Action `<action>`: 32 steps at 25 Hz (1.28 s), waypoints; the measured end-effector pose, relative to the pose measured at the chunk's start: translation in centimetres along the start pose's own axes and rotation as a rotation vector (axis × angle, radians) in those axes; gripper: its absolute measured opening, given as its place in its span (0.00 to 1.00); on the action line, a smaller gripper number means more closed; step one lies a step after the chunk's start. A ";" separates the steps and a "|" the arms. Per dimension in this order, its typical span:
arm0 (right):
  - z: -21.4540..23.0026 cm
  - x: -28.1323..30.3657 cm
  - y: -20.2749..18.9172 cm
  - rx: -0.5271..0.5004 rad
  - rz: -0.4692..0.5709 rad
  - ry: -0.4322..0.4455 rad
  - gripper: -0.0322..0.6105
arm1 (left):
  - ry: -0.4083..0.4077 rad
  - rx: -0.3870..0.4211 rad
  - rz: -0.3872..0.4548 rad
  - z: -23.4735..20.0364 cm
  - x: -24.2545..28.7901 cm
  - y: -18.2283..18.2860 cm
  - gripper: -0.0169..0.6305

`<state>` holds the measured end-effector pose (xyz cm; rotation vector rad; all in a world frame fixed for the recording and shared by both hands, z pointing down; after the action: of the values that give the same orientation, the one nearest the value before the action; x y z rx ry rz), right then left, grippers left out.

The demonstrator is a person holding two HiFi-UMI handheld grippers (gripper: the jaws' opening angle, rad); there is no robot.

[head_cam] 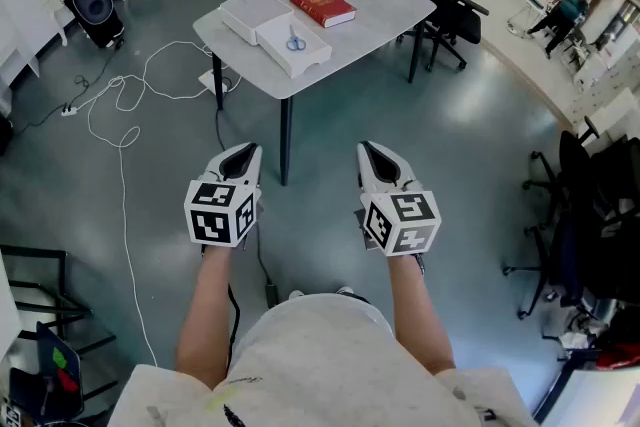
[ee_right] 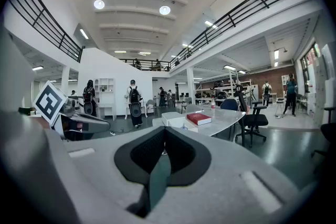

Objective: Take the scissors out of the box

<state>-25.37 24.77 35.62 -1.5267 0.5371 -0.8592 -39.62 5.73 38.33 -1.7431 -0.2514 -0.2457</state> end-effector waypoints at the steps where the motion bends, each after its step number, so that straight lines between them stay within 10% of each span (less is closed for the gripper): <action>1: -0.1 0.1 0.0 0.006 0.003 0.002 0.06 | -0.002 0.002 0.000 -0.1 0.0 0.0 0.06; 32: 5.9 14.9 1.2 0.036 -0.026 0.103 0.06 | 0.041 -0.025 0.012 -6.3 13.3 4.1 0.07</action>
<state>-11.43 16.99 37.68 -1.4657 0.5747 -0.9662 -25.90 -0.78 39.62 -1.7615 -0.2086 -0.2769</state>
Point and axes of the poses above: the fingertips, and each gripper's own axes: x forward along the fingers, z to its right, y out of its top, the point moved 6 cm from there along -x, backward along the fingers, and after that the axes turned 15 degrees about -y, right-handed, at the moved point
